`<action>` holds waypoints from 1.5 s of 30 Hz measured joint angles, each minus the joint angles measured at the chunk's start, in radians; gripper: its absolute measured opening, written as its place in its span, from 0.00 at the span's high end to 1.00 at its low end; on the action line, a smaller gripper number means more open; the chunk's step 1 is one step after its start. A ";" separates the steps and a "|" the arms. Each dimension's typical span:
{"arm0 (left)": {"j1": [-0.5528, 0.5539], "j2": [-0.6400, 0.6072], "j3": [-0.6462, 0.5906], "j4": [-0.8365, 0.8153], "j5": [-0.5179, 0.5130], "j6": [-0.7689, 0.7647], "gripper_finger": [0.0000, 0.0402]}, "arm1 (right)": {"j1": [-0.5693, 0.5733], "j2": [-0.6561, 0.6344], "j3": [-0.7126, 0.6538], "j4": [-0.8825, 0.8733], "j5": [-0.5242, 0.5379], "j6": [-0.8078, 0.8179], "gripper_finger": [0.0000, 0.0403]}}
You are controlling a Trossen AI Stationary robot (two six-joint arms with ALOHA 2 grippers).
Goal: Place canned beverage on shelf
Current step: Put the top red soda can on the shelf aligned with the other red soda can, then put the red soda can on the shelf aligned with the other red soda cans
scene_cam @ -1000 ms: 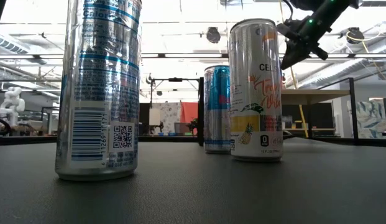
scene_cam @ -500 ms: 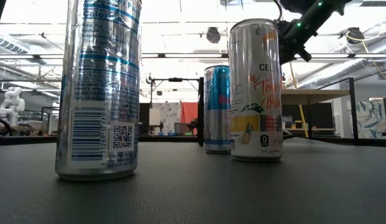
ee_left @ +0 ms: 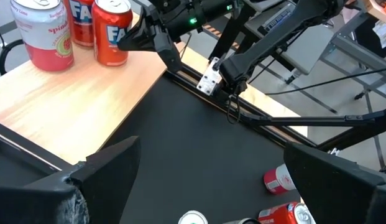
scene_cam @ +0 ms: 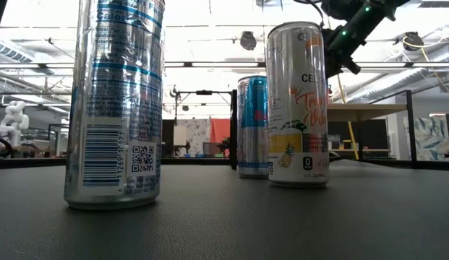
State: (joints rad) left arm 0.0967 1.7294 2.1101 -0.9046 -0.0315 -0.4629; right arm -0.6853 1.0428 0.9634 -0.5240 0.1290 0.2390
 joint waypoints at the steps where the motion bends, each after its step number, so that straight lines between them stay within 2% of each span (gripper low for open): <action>1: 0.000 0.000 0.000 0.001 0.000 0.000 0.00 | 0.000 0.000 0.000 0.000 0.000 0.000 1.00; 8: -0.001 0.000 0.000 0.000 0.000 0.000 0.00 | 0.000 -0.001 0.000 0.004 -0.005 0.003 1.00; 14: -0.001 0.000 0.000 -0.027 0.013 -0.001 0.00 | 0.006 -0.022 0.019 -0.016 -0.137 0.012 1.00; 21: -0.016 0.000 0.000 -0.111 0.026 -0.001 0.00 | 0.083 -0.087 0.127 -0.235 -0.168 0.014 1.00; 27: -0.040 0.000 0.000 -0.146 0.027 0.009 0.00 | 0.173 -0.106 0.245 -0.416 -0.245 0.072 1.00; 35: -0.108 -0.017 0.001 -0.236 0.054 -0.082 0.00 | 0.295 -0.121 0.298 -0.488 -0.265 0.137 1.00; 41: -0.191 -0.019 0.000 -0.378 0.054 -0.148 0.00 | 0.318 -0.123 0.298 -0.506 -0.265 0.069 1.00; 45: -0.244 -0.019 0.000 -0.516 0.057 -0.260 0.00 | 0.321 -0.123 0.298 -0.521 -0.328 0.071 1.00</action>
State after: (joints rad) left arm -0.1473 1.7100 2.1101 -1.4205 0.0257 -0.7227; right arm -0.3645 0.9199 1.2617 -1.0453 -0.1990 0.3098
